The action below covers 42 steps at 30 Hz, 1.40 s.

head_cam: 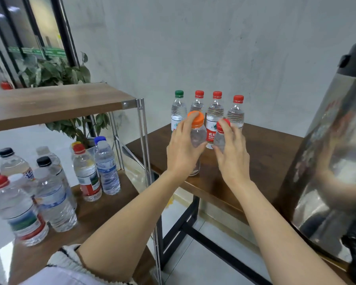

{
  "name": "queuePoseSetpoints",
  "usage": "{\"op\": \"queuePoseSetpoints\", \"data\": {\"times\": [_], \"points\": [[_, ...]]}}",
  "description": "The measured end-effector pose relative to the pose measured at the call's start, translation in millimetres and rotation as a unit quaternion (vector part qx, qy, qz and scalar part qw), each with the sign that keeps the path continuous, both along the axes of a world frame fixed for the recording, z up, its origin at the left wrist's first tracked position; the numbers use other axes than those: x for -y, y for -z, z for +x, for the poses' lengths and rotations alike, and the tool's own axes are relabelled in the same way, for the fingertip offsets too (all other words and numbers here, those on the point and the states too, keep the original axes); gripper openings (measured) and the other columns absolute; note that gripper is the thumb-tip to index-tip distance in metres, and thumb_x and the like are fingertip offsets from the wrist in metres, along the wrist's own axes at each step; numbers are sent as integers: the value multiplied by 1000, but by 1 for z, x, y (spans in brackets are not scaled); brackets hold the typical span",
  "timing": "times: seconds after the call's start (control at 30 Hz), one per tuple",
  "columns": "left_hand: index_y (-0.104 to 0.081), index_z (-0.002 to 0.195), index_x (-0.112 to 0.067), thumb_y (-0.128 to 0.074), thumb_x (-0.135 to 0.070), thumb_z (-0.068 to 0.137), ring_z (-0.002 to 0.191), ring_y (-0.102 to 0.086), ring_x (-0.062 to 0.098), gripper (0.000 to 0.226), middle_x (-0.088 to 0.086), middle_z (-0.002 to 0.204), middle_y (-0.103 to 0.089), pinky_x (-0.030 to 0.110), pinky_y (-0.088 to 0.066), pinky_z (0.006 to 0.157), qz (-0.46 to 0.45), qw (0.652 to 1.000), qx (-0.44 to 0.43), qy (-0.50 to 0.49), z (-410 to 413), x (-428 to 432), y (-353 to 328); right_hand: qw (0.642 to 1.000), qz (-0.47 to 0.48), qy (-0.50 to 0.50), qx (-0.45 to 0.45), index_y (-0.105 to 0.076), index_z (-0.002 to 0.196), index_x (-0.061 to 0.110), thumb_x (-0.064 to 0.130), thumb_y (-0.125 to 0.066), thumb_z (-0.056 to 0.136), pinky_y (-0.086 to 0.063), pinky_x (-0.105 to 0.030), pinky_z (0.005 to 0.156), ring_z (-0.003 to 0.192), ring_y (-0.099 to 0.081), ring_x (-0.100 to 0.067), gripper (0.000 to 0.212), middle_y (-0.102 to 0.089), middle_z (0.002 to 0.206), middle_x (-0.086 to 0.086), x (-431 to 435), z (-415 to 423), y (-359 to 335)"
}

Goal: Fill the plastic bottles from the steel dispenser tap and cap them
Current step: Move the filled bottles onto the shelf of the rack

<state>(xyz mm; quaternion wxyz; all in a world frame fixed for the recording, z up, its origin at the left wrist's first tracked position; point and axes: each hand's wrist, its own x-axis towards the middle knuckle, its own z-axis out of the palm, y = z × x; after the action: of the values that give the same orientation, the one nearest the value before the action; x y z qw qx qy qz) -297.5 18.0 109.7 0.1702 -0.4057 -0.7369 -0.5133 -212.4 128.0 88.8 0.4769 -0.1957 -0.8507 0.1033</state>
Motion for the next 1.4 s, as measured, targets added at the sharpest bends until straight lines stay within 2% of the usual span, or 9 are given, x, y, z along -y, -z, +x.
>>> {"op": "queuePoseSetpoints", "data": {"times": [0.13, 0.27, 0.4, 0.53, 0.83, 1.03, 1.17, 1.3, 1.4], "points": [[-35, 144, -37, -80, -28, 81, 116, -56, 17, 78, -9, 135, -53, 36, -51, 90, -6, 1000, -17, -22, 5, 36, -1, 1000, -3, -25, 5, -23, 145, 35, 10, -73, 88, -54, -51, 90, 132, -45, -34, 80, -44, 146, -14, 32, 5, -3], [-37, 145, -38, -82, -25, 79, 119, -54, 14, 81, -10, 135, -54, 34, -49, 92, -9, 999, -7, -41, 13, 71, 5, 998, 8, -55, 7, -29, 148, 29, 11, -71, 89, -53, -46, 88, 131, -45, -30, 75, -44, 143, -12, 67, 11, -4], [-37, 146, -35, -82, -25, 78, 123, -52, 14, 82, -8, 139, -52, 34, -47, 95, -5, 999, 7, -49, 17, 107, 17, 996, 0, -89, 14, -24, 148, 35, 13, -70, 89, -53, -46, 88, 133, -43, -28, 78, -43, 144, -9, 104, 14, -3], [-38, 145, -35, -82, -28, 76, 118, -54, 10, 82, -10, 137, -53, 27, -46, 84, -10, 998, 3, -67, 15, 146, 28, 988, -56, -142, 17, -24, 151, 33, 15, -70, 90, -47, -40, 97, 136, -40, -23, 79, -40, 150, -4, 137, 16, 8], [-37, 141, -42, -83, -28, 74, 98, -62, 13, 82, -12, 126, -58, 37, -56, 75, -29, 988, 39, -145, -12, 222, 60, 943, -195, -264, 62, -29, 150, 34, 10, -73, 87, -38, -27, 105, 135, -41, -11, 80, -42, 148, 4, 203, -28, 43], [-36, 144, -39, -79, -30, 81, 107, -61, 14, 76, -5, 132, -58, 27, -51, 73, -47, 977, 73, -197, -47, 246, 82, 905, -278, -311, 81, -30, 144, 42, 7, -71, 88, -43, -42, 108, 130, -42, -8, 78, -41, 148, 4, 218, -74, 55], [-34, 145, -38, -80, -26, 80, 115, -59, 17, 81, -4, 138, -55, 36, -55, 85, -52, 971, 108, -209, -69, 248, 97, 892, -294, -328, 100, -31, 142, 44, 6, -70, 88, -44, -48, 107, 131, -46, -15, 76, -41, 148, 4, 215, -101, 63], [-33, 144, -41, -82, -30, 78, 111, -63, 16, 84, -8, 136, -56, 44, -57, 87, -51, 966, 128, -220, -84, 244, 106, 885, -305, -330, 122, -30, 145, 42, 10, -70, 90, -45, -37, 101, 119, -49, -8, 75, -42, 145, 3, 209, -124, 76], [-33, 144, -42, -83, -29, 77, 117, -59, 16, 85, -9, 138, -54, 45, -55, 93, -39, 964, 138, -222, -93, 238, 109, 886, -308, -326, 119, -29, 143, 46, 13, -72, 89, -46, -46, 104, 124, -52, -14, 76, -43, 144, 3, 205, -140, 83]]}}
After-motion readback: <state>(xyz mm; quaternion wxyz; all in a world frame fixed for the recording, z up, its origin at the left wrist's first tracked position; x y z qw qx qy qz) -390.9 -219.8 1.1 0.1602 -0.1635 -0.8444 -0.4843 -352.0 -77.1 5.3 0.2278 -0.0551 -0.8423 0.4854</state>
